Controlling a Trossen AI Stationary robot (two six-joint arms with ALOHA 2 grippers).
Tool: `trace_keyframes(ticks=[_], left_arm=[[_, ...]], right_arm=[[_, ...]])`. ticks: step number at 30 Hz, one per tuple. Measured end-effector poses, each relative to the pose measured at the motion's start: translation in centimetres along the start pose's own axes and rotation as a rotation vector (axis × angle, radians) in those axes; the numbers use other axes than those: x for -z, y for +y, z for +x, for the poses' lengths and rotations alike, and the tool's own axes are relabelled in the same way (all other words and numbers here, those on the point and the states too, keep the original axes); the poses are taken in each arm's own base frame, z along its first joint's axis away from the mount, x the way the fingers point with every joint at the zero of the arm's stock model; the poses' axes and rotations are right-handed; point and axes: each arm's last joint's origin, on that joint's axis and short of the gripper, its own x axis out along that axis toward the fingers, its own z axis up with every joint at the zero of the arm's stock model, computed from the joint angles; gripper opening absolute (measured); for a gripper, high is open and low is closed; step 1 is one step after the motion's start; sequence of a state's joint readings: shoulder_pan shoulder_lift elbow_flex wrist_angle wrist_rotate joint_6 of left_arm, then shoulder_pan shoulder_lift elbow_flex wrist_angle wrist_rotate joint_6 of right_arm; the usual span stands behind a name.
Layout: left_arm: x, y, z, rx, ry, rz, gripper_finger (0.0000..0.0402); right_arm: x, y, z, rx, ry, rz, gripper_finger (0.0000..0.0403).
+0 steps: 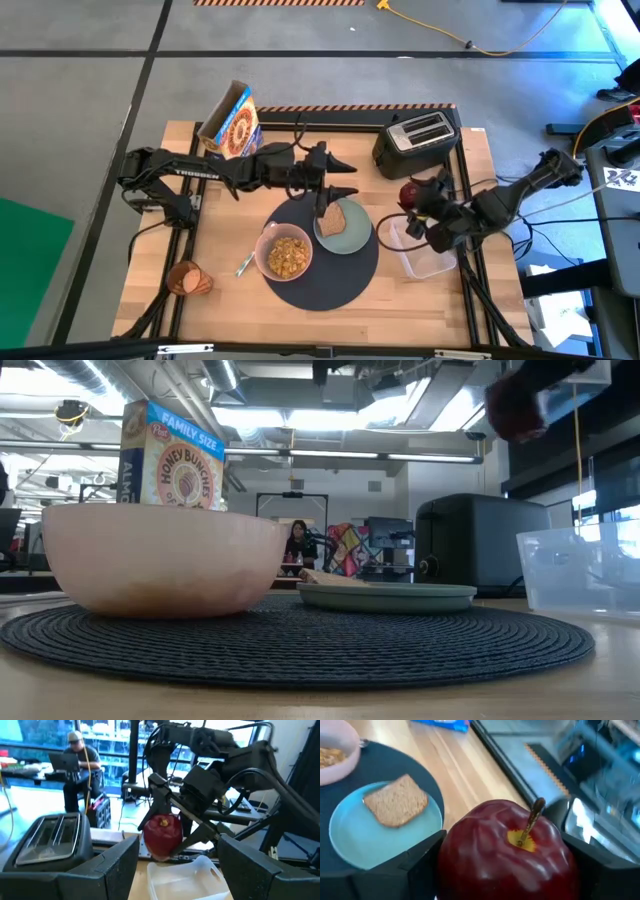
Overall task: Arrange a breakfast setting
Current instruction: Put the apple from the transparent bin on the blue plate
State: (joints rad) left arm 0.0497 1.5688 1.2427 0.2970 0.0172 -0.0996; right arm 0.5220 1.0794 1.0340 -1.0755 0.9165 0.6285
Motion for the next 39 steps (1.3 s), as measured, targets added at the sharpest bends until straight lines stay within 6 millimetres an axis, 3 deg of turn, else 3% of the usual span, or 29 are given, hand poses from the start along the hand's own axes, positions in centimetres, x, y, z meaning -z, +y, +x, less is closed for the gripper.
trace_keyframes(ticks=[8, 13, 19, 22, 27, 33, 39], left_arm=[[-0.4, -1.0, 0.0, 0.013, -0.050, 0.121, 0.0234], [-0.4, 0.2, 0.1, -0.057, -0.054, 0.085, 0.0233], [-0.9, 1.6, 2.8, -0.047, 0.043, 0.129, 0.0233], [-0.8, 1.0, 4.0, -0.014, 0.116, 0.169, 0.0232], [-1.5, -0.6, 4.4, -0.020, 0.096, 0.273, 0.0216], [-1.5, 0.3, 4.6, -0.054, 0.095, 0.273, 0.0203], [-0.5, 0.7, 5.9, 0.045, 0.050, 0.248, 0.0202]], right_arm=[[-3.1, 0.2, 1.6, -0.003, -0.135, -0.147, 0.0301], [-4.4, 0.3, 2.8, 0.034, -0.175, -0.279, 0.0302], [-5.5, 0.8, 3.8, 0.028, -0.221, -0.341, 0.0302], [-5.9, 0.8, 3.7, 0.036, -0.251, -0.322, 0.0302], [-6.1, 0.8, 3.6, 0.054, -0.266, -0.301, 0.0302], [-6.1, 0.8, 3.6, 0.038, -0.273, -0.296, 0.0302], [-6.2, 0.9, 3.6, 0.014, -0.278, -0.304, 0.0302]])
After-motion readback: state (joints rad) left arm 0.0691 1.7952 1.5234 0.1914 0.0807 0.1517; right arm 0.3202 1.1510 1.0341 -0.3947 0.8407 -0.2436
